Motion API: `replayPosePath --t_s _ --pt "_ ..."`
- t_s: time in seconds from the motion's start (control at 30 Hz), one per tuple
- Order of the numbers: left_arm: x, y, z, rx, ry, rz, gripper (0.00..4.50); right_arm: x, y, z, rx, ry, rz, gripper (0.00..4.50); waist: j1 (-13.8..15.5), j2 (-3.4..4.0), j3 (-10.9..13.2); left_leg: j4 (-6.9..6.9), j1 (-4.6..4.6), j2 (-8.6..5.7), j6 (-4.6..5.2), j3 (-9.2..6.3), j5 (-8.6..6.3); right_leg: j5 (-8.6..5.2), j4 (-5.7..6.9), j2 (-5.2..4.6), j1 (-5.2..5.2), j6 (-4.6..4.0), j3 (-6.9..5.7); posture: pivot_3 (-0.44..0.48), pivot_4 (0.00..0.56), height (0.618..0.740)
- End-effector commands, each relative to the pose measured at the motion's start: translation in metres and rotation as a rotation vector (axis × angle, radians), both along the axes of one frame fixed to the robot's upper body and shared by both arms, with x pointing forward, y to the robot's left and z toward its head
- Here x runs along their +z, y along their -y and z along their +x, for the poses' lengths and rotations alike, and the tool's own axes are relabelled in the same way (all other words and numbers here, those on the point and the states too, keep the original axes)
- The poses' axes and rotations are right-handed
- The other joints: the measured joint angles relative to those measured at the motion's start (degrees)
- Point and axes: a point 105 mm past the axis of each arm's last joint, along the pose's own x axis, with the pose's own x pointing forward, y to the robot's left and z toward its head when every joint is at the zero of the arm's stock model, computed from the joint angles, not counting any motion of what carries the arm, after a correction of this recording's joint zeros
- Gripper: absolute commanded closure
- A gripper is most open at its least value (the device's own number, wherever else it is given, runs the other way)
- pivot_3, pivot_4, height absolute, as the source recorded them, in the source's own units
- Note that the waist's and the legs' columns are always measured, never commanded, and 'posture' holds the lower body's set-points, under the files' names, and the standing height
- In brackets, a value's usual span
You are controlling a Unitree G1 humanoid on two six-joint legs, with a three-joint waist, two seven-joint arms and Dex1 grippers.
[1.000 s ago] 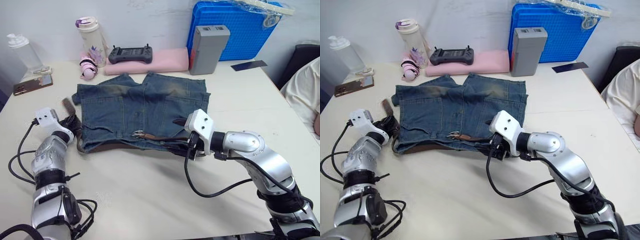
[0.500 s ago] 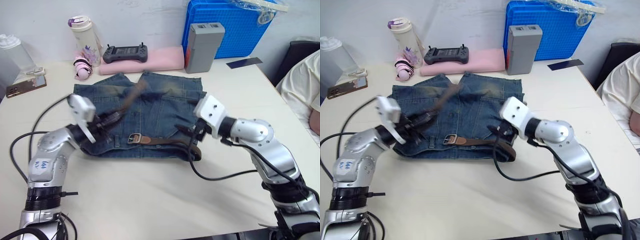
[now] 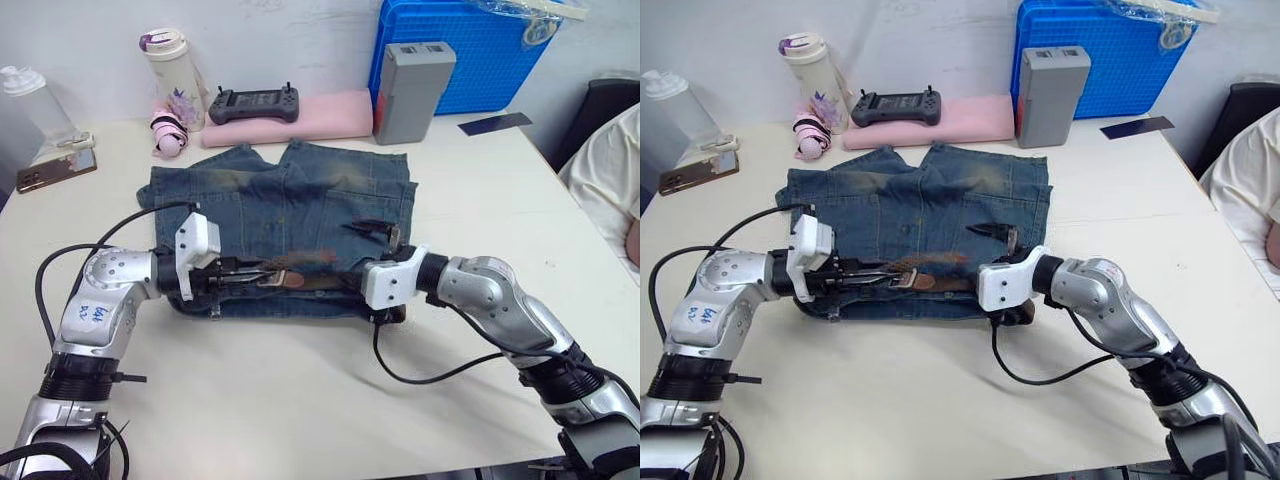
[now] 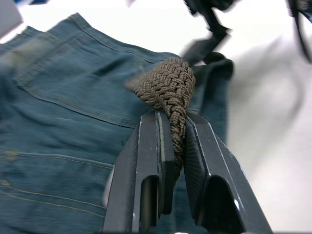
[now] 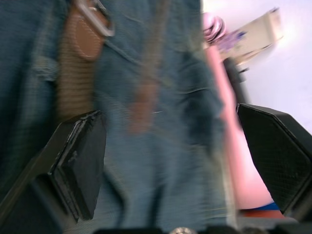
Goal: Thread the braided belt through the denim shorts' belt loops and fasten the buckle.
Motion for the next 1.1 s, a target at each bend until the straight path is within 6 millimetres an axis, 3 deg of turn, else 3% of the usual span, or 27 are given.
replayPosePath --t_s 0.03,0.2,0.43,0.57,0.7,0.8,1.03,1.1 --pt "0.020 -0.003 -0.002 -0.009 0.046 -0.049 3.91 0.018 -0.002 -0.008 0.038 0.027 0.033 0.00 -0.20 0.01 0.03 -0.01 0.00 0.02 0.00 0.00 0.00 0.00 0.00 0.02 0.00 0.00 0.00 0.000 0.150 0.676" --pt "0.021 -0.001 -0.013 -0.055 0.026 -0.027 3.91 0.004 -0.011 0.012 -0.046 0.043 0.023 0.00 -0.58 0.03 0.04 -0.03 0.01 0.06 -0.02 0.01 0.00 0.00 -0.01 0.07 -0.01 0.00 0.01 0.000 0.150 0.676" --pt "0.025 0.000 -0.015 -0.067 0.024 -0.018 3.91 -0.007 -0.025 0.023 -0.073 0.018 0.081 0.00 -1.16 0.08 0.08 0.00 0.00 0.05 -0.02 0.00 0.00 0.00 0.03 0.07 -0.02 0.00 0.02 0.000 0.150 0.676" --pt "0.024 0.001 -0.016 -0.066 0.014 -0.020 3.95 -0.009 -0.025 0.027 -0.090 0.013 0.082 1.16 -1.25 0.09 0.09 -0.01 0.00 0.05 -0.02 0.00 0.00 0.00 0.05 0.08 -0.05 0.00 0.02 0.000 0.150 0.676" --pt "0.024 -0.001 -0.018 -0.061 0.013 -0.018 3.95 -0.009 -0.026 0.027 -0.097 0.003 0.088 3.18 -1.24 0.09 0.09 0.00 0.00 0.05 -0.02 0.01 0.00 0.00 0.05 0.08 -0.05 0.00 0.03 0.000 0.150 0.676" --pt "0.024 -0.002 -0.017 -0.054 0.012 -0.018 3.95 -0.008 -0.027 0.027 -0.095 0.011 0.087 4.46 -1.25 0.10 0.09 -0.01 0.00 0.05 -0.02 0.00 0.00 0.00 0.05 0.08 -0.05 0.00 0.03 0.000 0.150 0.676" --pt "0.019 -0.008 -0.014 -0.024 -0.035 0.001 3.95 -0.003 -0.030 0.027 -0.101 0.015 0.114 4.46 -1.28 0.10 0.09 -0.01 0.00 0.06 -0.02 0.01 0.00 0.00 0.06 0.09 -0.06 -0.01 0.03 0.000 0.150 0.676" --pt "0.014 -0.008 -0.014 -0.024 -0.051 0.024 3.35 -0.008 -0.030 0.026 -0.108 0.007 0.109 4.50 -1.28 0.10 0.09 -0.01 0.00 0.05 -0.02 0.01 0.00 0.00 0.07 0.09 -0.06 0.00 0.04 0.000 0.150 0.676"
